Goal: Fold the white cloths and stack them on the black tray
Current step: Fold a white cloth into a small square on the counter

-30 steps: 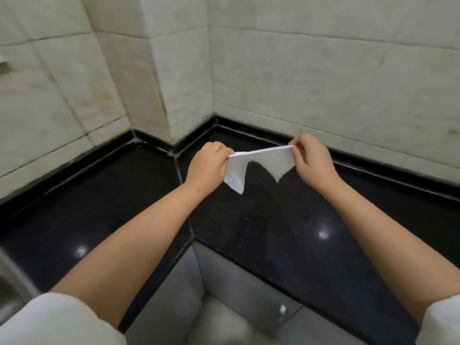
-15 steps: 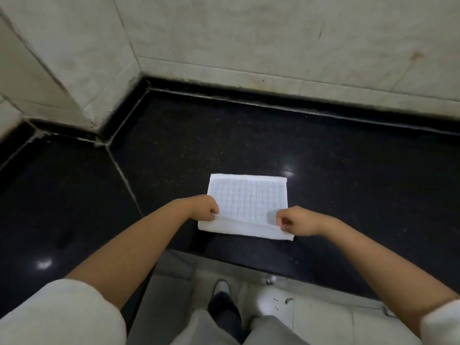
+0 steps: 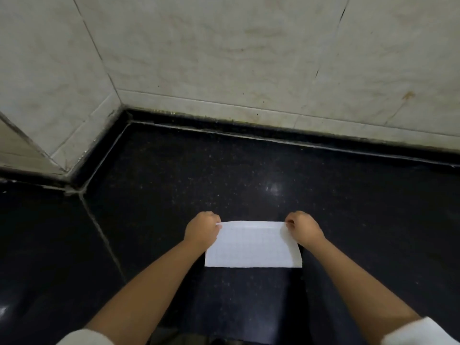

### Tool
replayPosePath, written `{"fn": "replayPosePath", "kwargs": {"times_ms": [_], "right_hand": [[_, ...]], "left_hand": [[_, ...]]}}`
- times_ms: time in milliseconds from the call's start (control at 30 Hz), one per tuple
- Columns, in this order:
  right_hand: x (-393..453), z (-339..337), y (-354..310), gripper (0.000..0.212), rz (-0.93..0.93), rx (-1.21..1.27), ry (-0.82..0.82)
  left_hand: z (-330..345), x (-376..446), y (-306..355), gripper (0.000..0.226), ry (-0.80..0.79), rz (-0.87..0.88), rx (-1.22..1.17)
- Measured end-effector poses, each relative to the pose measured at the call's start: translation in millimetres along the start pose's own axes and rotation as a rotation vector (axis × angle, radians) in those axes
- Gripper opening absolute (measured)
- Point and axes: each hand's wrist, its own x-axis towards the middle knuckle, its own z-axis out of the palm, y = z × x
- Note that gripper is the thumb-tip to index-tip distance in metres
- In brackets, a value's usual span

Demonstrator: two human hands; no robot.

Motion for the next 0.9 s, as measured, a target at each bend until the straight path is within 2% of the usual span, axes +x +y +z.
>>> {"fn": "replayPosePath", "kwargs": {"times_ms": [167,300,467,533,633,700,767,833,900], "right_hand": [[0,22,3,0.029,-0.01,-0.045,0.094],[-1,21,5,0.035,-0.033,-0.139,0.035],[8,2,2,0.026,-0.023,-0.108,-0.047],[10,-21,2,0.022,-0.069,-0.051,0.042],[3,-70,0,0.019,-0.175,0.039,0.317],[-11,-92,2,0.021,-0.28,0.106,0.489],[-26,-93,8,0.022,-0.374,0.109,0.578],[-40,-71,19,0.023,-0.41,0.057,0.567],[-56,-33,34,0.008,-0.391,-0.035,0.473]], "left_hand": [[15,8,-10,0.027,-0.004,0.049,0.153],[13,10,-9,0.03,-0.05,0.089,0.284],[1,13,1,0.025,-0.138,0.088,0.403],[-19,17,11,0.025,-0.09,0.094,0.396],[-68,23,28,0.023,0.115,0.13,0.246],[-93,20,36,0.023,0.324,0.278,0.193],[-97,11,37,0.028,0.406,0.435,0.26],[-78,-4,31,0.025,0.372,0.498,0.355],[-43,-21,25,0.023,0.233,0.506,0.415]]}}
